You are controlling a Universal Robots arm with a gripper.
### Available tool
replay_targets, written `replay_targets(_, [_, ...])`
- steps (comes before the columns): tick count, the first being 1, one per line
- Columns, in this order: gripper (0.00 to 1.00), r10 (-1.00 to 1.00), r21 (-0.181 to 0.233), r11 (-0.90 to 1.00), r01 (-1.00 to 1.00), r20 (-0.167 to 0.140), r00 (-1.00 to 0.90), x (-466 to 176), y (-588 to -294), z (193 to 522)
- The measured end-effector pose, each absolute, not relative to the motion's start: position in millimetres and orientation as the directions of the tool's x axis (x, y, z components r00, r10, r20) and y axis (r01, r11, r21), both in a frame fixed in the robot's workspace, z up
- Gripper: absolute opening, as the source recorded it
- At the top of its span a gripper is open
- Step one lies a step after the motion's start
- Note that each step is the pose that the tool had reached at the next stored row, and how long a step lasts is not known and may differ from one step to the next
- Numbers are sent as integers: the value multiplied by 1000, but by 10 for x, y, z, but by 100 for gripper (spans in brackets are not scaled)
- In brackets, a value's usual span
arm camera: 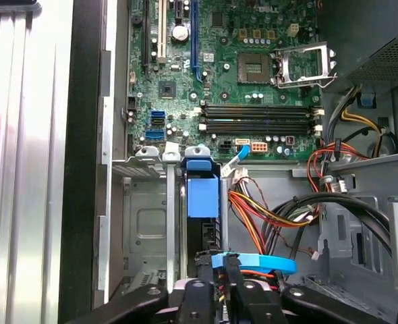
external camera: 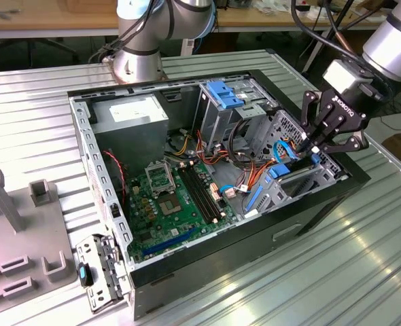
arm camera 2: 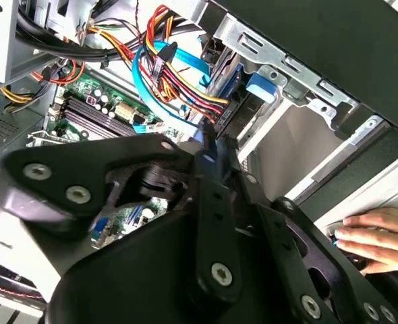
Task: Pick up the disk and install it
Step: 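Insert the second disk wire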
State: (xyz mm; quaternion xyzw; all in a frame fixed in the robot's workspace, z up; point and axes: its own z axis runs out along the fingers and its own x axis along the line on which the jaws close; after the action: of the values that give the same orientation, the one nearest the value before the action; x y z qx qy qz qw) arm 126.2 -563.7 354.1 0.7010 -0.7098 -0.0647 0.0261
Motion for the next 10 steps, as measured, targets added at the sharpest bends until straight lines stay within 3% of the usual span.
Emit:
replay_targets(2, [11, -998, 128, 9, -992, -53, -16, 1262, -5636, 3542])
replay_targets(10, [11, -999, 128, 9, -992, -49, -16, 1262, -5636, 3542])
